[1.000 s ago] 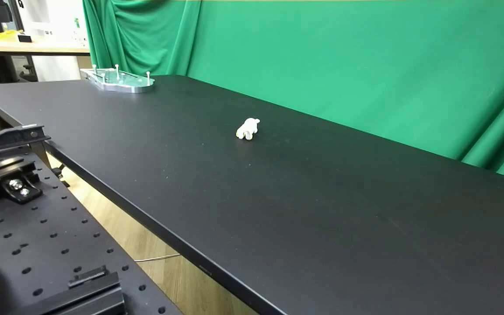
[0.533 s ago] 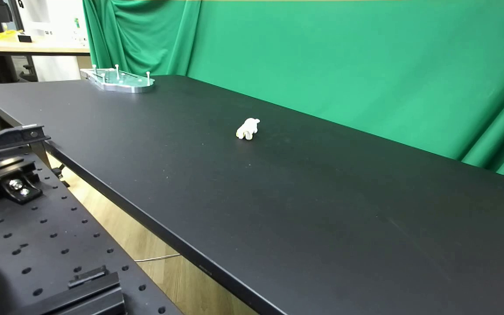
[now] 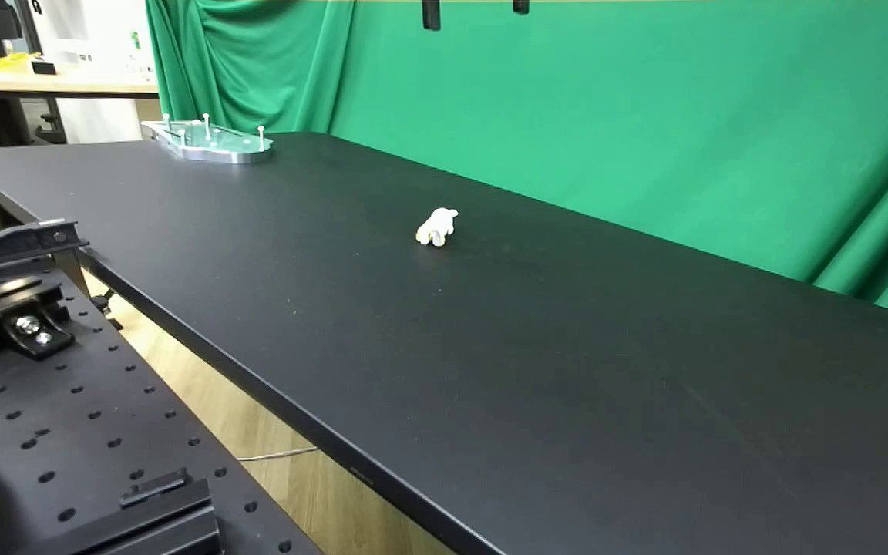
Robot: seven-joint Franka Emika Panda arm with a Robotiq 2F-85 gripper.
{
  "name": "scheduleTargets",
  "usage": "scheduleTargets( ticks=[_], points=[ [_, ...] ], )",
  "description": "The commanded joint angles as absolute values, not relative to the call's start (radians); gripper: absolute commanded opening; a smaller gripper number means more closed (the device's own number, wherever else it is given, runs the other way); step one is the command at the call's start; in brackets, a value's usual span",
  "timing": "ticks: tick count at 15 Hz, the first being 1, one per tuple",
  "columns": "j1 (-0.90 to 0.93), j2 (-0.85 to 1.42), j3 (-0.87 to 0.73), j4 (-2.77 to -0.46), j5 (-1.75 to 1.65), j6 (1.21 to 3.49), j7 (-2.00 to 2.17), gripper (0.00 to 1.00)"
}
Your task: Move the white object forward.
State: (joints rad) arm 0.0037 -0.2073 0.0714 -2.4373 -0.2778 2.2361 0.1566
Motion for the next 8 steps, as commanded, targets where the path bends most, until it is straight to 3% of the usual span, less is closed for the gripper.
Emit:
scheduleTargets(
  ticks=[1,8],
  points=[
    [0.007,-0.100,0.095,-2.400,-0.285,2.264,0.285,1.00],
    [0.028,-0.010,0.076,-2.387,-0.233,2.279,0.233,1.00]
  ],
)
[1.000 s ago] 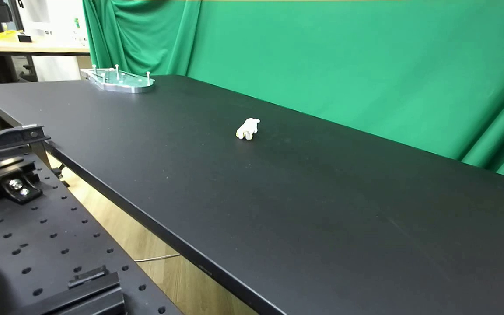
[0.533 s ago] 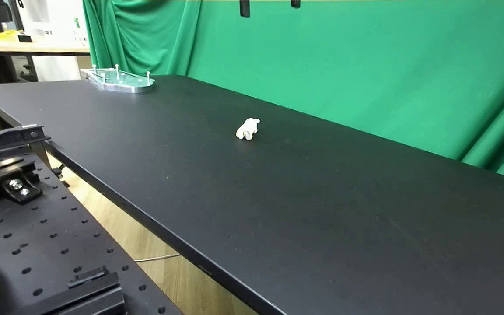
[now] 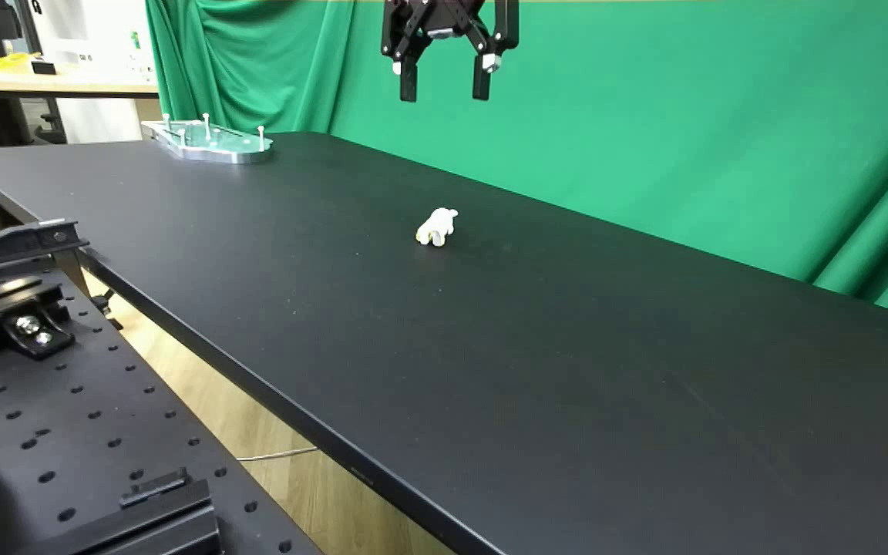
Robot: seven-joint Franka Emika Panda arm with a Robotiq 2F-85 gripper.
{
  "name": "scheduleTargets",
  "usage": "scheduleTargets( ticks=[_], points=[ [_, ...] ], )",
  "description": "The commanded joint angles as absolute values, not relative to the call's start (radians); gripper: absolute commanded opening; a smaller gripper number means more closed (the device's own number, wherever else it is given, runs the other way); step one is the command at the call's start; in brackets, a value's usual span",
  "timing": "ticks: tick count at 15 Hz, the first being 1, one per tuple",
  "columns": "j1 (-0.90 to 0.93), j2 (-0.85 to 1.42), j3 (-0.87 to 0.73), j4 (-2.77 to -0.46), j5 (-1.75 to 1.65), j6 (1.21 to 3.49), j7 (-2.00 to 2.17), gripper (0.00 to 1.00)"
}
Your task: Move the white object forward.
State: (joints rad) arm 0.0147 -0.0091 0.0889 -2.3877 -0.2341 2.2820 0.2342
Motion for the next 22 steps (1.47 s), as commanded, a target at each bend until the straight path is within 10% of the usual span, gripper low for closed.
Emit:
scheduleTargets(
  ticks=[1,22],
  points=[
    [0.028,-0.001,0.073,-2.379,-0.233,2.279,0.233,1.00],
    [0.052,0.403,0.013,-2.172,-0.233,2.441,-0.145,1.00]
  ],
)
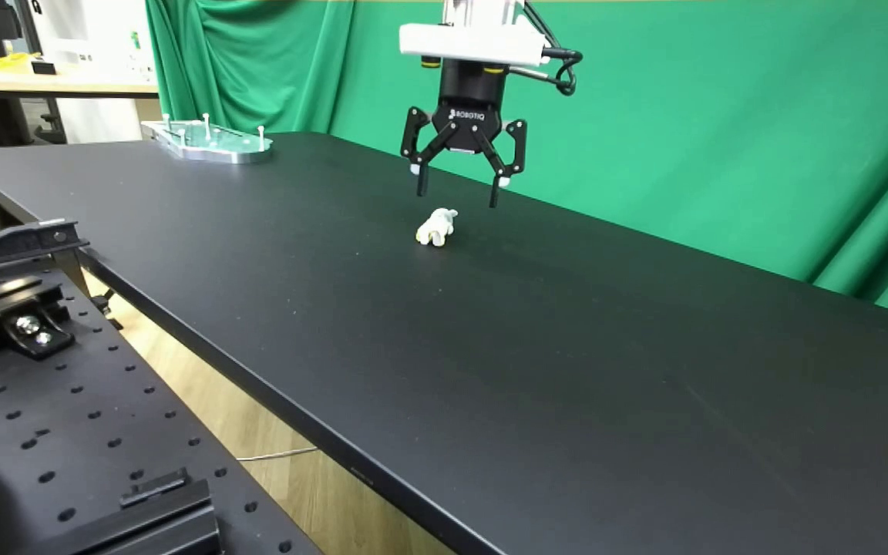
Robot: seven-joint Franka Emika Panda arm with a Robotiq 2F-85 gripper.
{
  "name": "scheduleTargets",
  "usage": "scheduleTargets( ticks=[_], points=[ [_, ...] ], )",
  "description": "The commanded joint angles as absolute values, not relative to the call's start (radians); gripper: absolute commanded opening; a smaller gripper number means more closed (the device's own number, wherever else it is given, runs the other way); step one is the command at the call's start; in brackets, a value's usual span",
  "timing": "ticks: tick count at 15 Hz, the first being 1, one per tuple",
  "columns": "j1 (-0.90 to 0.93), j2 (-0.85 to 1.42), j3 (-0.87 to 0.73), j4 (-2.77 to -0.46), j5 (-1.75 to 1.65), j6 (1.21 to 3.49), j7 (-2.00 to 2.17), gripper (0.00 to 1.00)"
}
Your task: Move the white object forward.
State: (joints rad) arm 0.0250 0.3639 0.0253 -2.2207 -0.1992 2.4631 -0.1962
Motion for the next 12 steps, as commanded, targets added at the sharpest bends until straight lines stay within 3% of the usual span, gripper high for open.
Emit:
scheduleTargets(
  ticks=[1,12],
  points=[
    [0.057,0.412,0.016,-2.167,-0.231,2.440,-0.145,1.00],
    [0.190,0.503,-0.068,-2.097,-0.254,2.404,0.254,1.00]
  ],
)
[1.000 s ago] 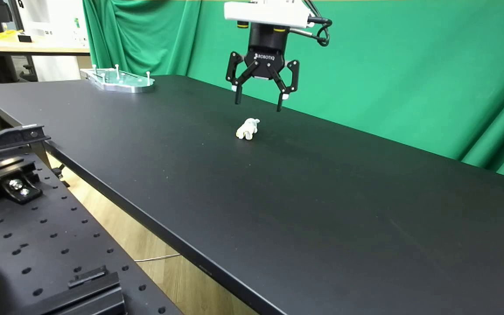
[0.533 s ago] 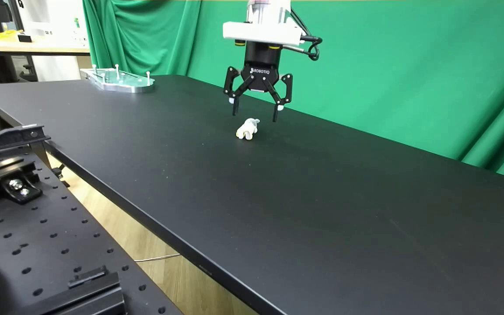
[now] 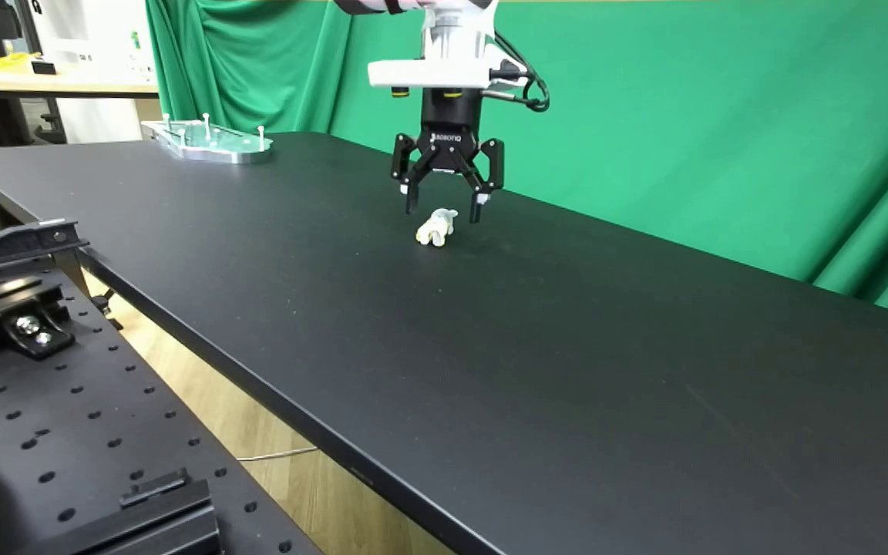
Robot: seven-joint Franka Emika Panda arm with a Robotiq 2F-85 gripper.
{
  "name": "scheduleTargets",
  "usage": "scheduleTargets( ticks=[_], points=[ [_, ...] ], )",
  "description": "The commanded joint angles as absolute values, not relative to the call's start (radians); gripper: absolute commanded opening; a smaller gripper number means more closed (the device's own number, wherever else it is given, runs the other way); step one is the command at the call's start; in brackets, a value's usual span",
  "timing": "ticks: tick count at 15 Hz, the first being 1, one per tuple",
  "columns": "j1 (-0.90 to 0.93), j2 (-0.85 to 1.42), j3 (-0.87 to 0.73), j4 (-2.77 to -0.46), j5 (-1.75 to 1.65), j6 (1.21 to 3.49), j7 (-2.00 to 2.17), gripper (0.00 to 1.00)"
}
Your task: Move the white object forward.
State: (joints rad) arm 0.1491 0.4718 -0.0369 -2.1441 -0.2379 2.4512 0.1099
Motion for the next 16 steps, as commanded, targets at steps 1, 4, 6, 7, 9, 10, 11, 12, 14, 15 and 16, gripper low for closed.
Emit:
scheduleTargets(
  ticks=[1,4,6,7,9,10,11,12,14,15,16],
  points=[
    [0.199,0.511,-0.074,-2.090,-0.252,2.390,0.285,1.00],
    [0.204,0.534,-0.072,-2.065,-0.230,2.343,0.331,0.68],
    [0.198,0.545,-0.066,-2.051,-0.215,2.320,0.341,0.53],
    [0.195,0.549,-0.064,-2.045,-0.209,2.312,0.342,0.45],
    [0.189,0.555,-0.061,-2.034,-0.191,2.299,0.339,0.32],
    [0.187,0.559,-0.061,-2.028,-0.185,2.295,0.338,0.25],
    [0.184,0.561,-0.059,-2.023,-0.176,2.292,0.334,0.19],
    [0.180,0.563,-0.058,-2.018,-0.170,2.285,0.328,0.12],
    [0.174,0.561,-0.055,-2.015,-0.154,2.278,0.319,0.01],
    [0.173,0.559,-0.054,-2.015,-0.151,2.275,0.317,0.00],
    [0.171,0.551,-0.053,-2.018,-0.146,2.271,0.314,0.00]
  ],
)
